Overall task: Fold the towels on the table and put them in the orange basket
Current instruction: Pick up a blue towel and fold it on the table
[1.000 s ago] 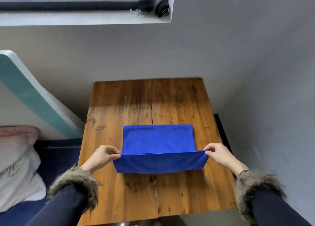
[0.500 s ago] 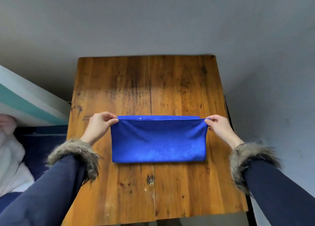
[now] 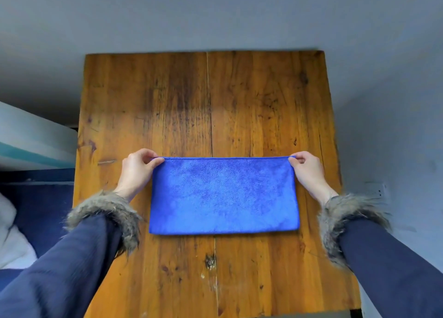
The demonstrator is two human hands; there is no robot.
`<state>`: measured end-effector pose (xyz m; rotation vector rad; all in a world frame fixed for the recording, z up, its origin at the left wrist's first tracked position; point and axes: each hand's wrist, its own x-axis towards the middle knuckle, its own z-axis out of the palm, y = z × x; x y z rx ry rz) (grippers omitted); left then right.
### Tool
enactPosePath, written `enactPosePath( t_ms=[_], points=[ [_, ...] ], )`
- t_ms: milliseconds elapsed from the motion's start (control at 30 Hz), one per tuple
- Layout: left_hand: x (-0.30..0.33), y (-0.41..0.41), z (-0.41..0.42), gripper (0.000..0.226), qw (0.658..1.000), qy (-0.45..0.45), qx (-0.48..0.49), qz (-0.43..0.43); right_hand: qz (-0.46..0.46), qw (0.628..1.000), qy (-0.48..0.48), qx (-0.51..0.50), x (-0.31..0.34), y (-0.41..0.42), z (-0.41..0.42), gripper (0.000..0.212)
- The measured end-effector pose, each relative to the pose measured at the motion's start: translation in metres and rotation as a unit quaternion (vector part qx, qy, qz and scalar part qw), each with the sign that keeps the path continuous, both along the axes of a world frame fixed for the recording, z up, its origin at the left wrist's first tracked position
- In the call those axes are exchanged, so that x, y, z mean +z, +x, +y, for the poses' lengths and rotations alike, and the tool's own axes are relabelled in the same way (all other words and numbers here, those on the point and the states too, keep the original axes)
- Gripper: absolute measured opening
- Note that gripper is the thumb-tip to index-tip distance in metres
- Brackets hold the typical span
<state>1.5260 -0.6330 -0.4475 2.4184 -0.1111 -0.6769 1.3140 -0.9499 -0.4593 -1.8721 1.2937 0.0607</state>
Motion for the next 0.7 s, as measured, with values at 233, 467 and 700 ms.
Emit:
enactPosePath(
  t_ms=[233,467,700],
  points=[
    [0.001,-0.029,-0.008,0.031,0.967,0.111,-0.046,-0.225,0.009,0.963,-0.245,0.108,0.013,0.0,0.042,0.032],
    [-0.019,-0.127,-0.06,0.051,0.893,0.125,-0.359,-0.24,0.01,0.91,-0.266,0.319,-0.01,-0.001,0.144,0.048],
    [-0.058,-0.107,-0.032,0.056,0.872,0.163,-0.367,-0.28,0.042,0.877,-0.319,0.357,-0.048,-0.031,0.104,0.057]
  ],
)
